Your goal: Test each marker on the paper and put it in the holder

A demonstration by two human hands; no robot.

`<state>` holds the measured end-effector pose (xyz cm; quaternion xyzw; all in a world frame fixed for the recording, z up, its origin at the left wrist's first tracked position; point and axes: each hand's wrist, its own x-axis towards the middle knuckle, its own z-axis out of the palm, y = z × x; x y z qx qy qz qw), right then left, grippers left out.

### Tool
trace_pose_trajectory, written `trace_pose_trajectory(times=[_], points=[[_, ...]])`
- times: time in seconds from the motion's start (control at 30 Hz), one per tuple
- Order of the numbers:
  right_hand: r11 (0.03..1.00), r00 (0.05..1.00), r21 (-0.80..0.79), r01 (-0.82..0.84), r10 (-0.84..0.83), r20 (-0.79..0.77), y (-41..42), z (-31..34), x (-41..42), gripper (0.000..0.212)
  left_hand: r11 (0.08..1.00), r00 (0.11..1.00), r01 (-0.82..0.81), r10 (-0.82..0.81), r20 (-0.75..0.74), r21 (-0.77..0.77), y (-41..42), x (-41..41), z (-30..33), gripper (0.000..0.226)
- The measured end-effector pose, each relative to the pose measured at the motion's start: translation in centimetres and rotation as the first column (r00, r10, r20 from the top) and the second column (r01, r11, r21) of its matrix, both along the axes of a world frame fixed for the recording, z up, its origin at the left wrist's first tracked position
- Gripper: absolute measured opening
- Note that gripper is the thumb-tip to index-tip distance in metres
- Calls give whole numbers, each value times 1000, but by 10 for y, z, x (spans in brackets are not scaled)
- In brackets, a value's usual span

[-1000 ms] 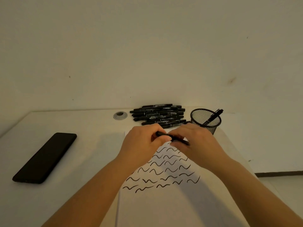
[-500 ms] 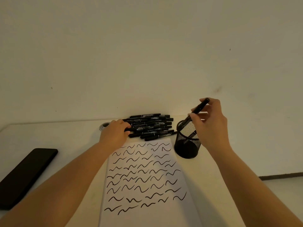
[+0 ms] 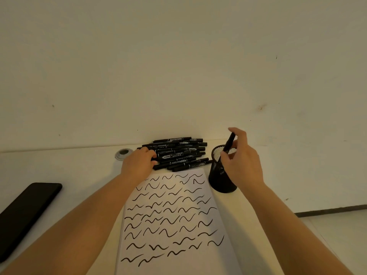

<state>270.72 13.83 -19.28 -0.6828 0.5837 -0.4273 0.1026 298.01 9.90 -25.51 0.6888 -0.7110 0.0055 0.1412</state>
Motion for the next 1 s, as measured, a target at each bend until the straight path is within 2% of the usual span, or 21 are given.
trace_pose_trajectory(times=[0.27, 0.4, 0.53, 0.67, 0.73, 0.83, 0.9, 0.93, 1.0], points=[[999, 985, -6, 37, -37, -167, -6, -14, 6, 44, 1000, 1000, -4, 4, -9, 26, -2, -3, 1, 19], [998, 970, -23, 58, -62, -235, -14, -14, 5, 36, 1000, 1000, -10, 10, -12, -3, 1, -1, 0, 22], [997, 966, -35, 66, -72, -248, -20, -14, 6, 33, 999, 999, -47, 47, 5, -22, 6, 0, 2, 26], [999, 978, -1, 47, -46, -201, -24, -14, 4, 37, 993, 992, -116, 117, -37, 4, 16, 2, 5, 27], [999, 982, -28, 25, -30, -187, -22, -12, 4, 40, 991, 986, -136, 136, -92, 8, 23, 3, 8, 27], [974, 970, -218, 53, -102, -222, -9, -4, 8, 40, 991, 944, -131, 127, -306, 9, 39, -2, 20, 23], [958, 987, -286, 34, -77, -142, 7, 1, 14, 31, 997, 902, -83, 71, -425, -10, 57, -11, 29, 22], [972, 998, -234, -2, -13, -60, 17, 3, 19, 25, 998, 881, -55, 37, -471, -23, 68, -16, 34, 22], [987, 971, 21, -161, 155, 182, 39, 6, 33, 14, 999, 835, -1, -27, -550, -52, 93, -26, 39, 17]])
